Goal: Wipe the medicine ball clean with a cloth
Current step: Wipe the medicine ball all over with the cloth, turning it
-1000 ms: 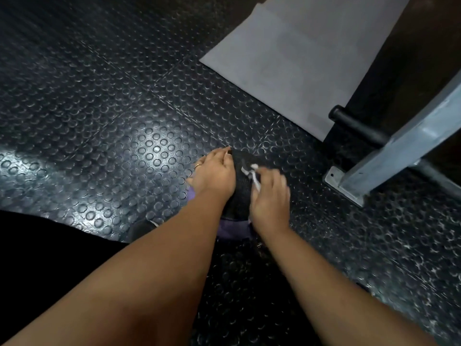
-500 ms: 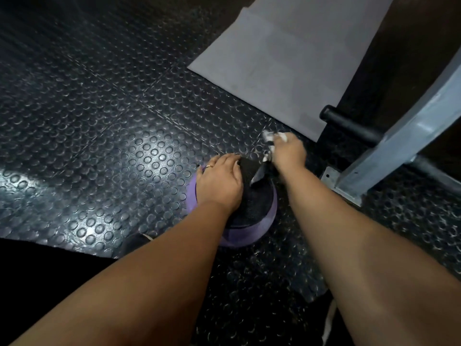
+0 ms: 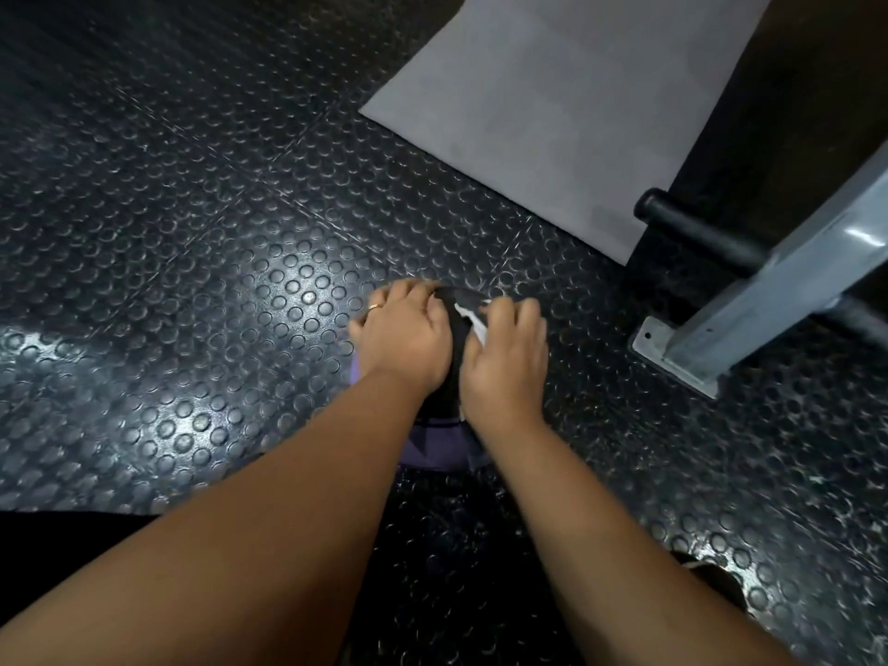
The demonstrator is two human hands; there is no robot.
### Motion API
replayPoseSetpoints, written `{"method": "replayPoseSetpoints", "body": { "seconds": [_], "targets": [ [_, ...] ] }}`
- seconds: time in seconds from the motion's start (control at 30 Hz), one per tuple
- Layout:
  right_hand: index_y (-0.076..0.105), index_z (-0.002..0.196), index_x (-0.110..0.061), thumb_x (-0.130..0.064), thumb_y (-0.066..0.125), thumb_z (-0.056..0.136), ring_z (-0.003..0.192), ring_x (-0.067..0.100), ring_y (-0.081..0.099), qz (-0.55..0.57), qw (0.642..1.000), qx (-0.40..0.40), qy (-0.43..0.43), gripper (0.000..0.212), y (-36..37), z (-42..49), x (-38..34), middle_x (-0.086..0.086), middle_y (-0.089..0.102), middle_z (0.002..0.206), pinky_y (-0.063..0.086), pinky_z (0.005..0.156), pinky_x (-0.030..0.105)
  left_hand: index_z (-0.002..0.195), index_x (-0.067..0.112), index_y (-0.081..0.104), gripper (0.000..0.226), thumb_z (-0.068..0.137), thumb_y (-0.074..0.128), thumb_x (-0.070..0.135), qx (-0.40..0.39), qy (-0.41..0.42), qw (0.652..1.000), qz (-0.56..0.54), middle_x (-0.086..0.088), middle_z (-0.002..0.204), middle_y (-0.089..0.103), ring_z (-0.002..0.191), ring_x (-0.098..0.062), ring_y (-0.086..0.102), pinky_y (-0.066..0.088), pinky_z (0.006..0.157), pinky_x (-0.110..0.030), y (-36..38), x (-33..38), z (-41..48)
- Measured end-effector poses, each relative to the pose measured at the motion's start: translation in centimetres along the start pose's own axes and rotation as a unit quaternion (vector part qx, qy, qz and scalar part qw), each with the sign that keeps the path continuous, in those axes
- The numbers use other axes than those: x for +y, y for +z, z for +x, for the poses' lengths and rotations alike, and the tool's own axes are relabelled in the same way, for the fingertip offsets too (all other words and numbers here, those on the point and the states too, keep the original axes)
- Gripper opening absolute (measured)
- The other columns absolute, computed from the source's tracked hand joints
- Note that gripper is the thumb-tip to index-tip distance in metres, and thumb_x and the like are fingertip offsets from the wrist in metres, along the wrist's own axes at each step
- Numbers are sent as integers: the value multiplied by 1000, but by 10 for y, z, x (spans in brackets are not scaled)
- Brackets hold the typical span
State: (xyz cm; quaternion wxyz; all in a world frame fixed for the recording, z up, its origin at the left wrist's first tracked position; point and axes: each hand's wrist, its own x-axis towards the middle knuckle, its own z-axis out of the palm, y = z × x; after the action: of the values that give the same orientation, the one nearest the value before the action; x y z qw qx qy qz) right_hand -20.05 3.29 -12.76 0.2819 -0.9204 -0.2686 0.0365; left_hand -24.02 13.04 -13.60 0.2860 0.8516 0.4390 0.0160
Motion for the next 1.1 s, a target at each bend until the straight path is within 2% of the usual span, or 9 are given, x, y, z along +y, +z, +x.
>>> {"method": "replayPoseSetpoints", "body": {
  "seconds": [0.1,0.2,0.3,0.4,0.5,0.6,0.73,0.93,1.1],
  "targets": [
    [53,107,-10,-16,50,91,103,27,45,-9,999,-34,17,18,0,34,8,11,47,115,41,85,40,141,27,53,43,103,32,30,-3,15,1000,-1,11,151,45,142,-15,34,14,120,-53,3,4,7],
    [54,119,-8,-20,44,94,115,31,43,-13,985,-147,93,29,9,83,22,14,42,127,39,95,41,144,27,49,44,104,31,30,-14,27,999,14,9,153,45,143,-17,36,12,121,-53,5,11,2],
    [59,118,-5,-21,44,93,113,36,49,1,968,-211,132,33,15,107,28,17,46,126,42,94,38,143,27,51,43,104,32,29,-4,39,999,10,7,150,49,139,-19,40,21,119,-49,6,14,-3],
    [63,117,-9,-15,44,91,109,30,54,32,987,-149,59,34,12,84,18,12,59,119,44,95,41,135,25,58,41,103,33,28,0,-15,1000,-22,-3,138,59,127,-27,50,37,108,-44,1,18,7],
    [59,125,-10,-10,41,87,120,24,50,76,996,-46,-30,43,4,30,8,7,59,127,37,106,41,122,22,64,36,102,34,27,-15,-44,998,-33,-8,123,66,114,-31,56,41,96,-42,-3,21,17],
    [49,136,-9,-11,36,90,132,20,40,108,993,10,-37,47,4,-29,11,5,49,141,28,112,36,128,26,63,39,103,33,28,-20,-36,999,-28,-4,127,65,118,-28,55,40,99,-41,-2,26,17],
    [43,139,-3,8,37,81,140,22,28,87,990,14,-113,59,7,-47,34,8,39,148,20,117,38,134,26,59,42,103,30,29,-33,-27,999,-25,-5,133,62,122,-28,51,39,103,-43,0,29,24],
    [53,132,-6,3,40,90,126,26,47,109,994,10,30,45,2,18,21,11,55,132,38,108,38,142,28,53,45,103,31,30,-50,-11,999,-12,0,144,54,130,-27,47,37,107,-43,-2,27,26],
    [63,117,-6,-3,40,91,105,32,57,59,962,-201,173,35,1,100,33,18,62,116,42,79,29,139,29,56,43,103,34,28,-36,13,999,-10,3,144,55,131,-23,45,35,106,-39,-3,20,19]
  ]
}}
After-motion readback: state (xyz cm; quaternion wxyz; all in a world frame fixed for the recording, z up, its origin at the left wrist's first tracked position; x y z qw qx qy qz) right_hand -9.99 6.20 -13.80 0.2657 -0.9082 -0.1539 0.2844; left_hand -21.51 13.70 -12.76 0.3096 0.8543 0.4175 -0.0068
